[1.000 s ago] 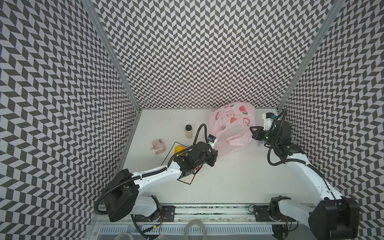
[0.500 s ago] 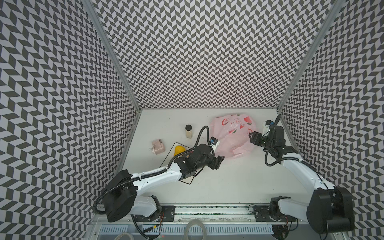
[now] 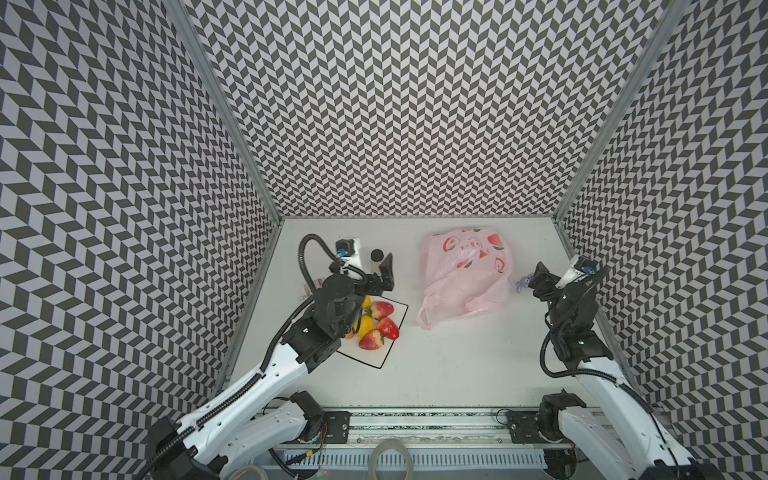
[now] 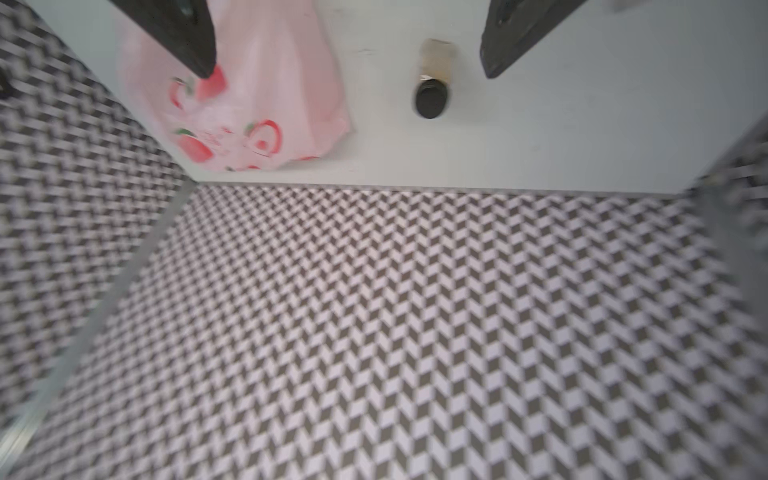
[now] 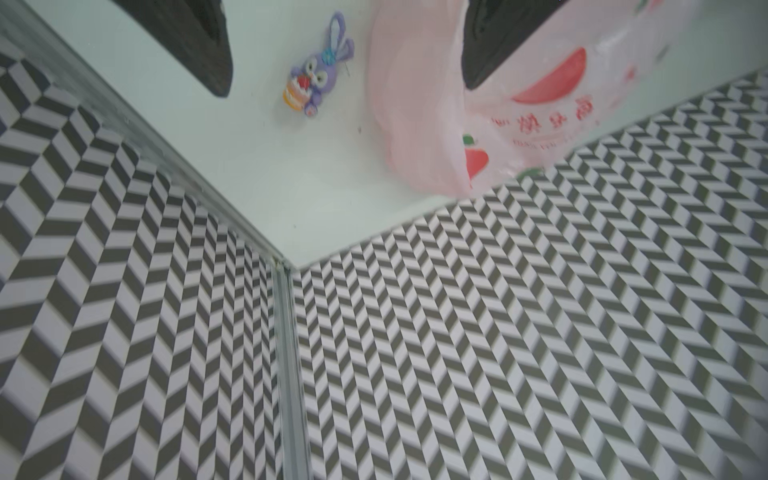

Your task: Take the fake fruits out of the plastic bag

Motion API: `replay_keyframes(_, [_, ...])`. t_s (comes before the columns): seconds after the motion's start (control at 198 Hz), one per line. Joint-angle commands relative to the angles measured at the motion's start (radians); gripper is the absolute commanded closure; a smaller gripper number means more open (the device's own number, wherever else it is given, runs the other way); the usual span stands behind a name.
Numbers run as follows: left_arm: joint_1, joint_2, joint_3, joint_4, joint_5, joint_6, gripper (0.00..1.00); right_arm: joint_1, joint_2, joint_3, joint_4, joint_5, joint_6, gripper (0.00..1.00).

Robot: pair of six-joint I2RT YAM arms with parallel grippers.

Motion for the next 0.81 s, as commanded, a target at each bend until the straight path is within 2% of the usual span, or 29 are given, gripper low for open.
replay_keyframes(0.0, [0.149, -0.063, -0.129, 0.027, -0.159, 0.025, 0.01, -0.005, 0.083, -0.077, 0.311, 0.043, -0.072, 0.16])
replay_keyframes(0.131, [0.377, -0.135, -0.302, 0.169, -0.065, 0.076, 0.02, -0.015, 0.211, -0.125, 0.465, 0.004, -0.118, 0.16])
replay_keyframes(0.237, [0.488, -0.164, -0.468, 0.374, -0.002, 0.139, 0.02, -0.027, 0.318, -0.161, 0.617, -0.048, -0.124, 0.15])
replay_keyframes(0.353, [0.561, -0.131, -0.593, 0.574, 0.069, 0.162, 0.03, -0.028, 0.427, -0.250, 0.895, -0.124, -0.136, 0.16])
replay_keyframes(0.388, [0.576, -0.110, -0.620, 0.627, 0.093, 0.165, 0.02, -0.028, 0.458, -0.268, 0.992, -0.195, -0.164, 0.16])
replay_keyframes(0.439, [0.587, -0.067, -0.649, 0.709, 0.119, 0.177, 0.02, -0.026, 0.497, -0.275, 1.036, -0.297, -0.236, 0.15])
replay_keyframes(0.515, [0.597, 0.011, -0.675, 0.829, 0.146, 0.206, 0.02, -0.028, 0.607, -0.298, 1.174, -0.301, -0.232, 0.15])
replay_keyframes(0.58, [0.605, 0.078, -0.668, 0.895, 0.181, 0.226, 0.02, -0.028, 0.722, -0.316, 1.382, -0.233, -0.201, 0.14])
replay_keyframes(0.605, [0.606, 0.104, -0.668, 0.930, 0.196, 0.235, 0.02, -0.027, 0.719, -0.304, 1.360, -0.219, -0.198, 0.14])
replay_keyframes(0.691, [0.611, 0.217, -0.669, 1.067, 0.233, 0.236, 0.02, -0.032, 0.629, -0.204, 1.004, -0.193, -0.179, 0.11])
replay_keyframes(0.777, [0.612, 0.366, -0.666, 1.212, 0.265, 0.231, 0.02, -0.029, 0.704, -0.244, 1.215, -0.183, -0.179, 0.07])
replay_keyframes(0.802, [0.613, 0.410, -0.664, 1.267, 0.272, 0.234, 0.01, -0.029, 0.706, -0.245, 1.225, -0.183, -0.180, 0.07])
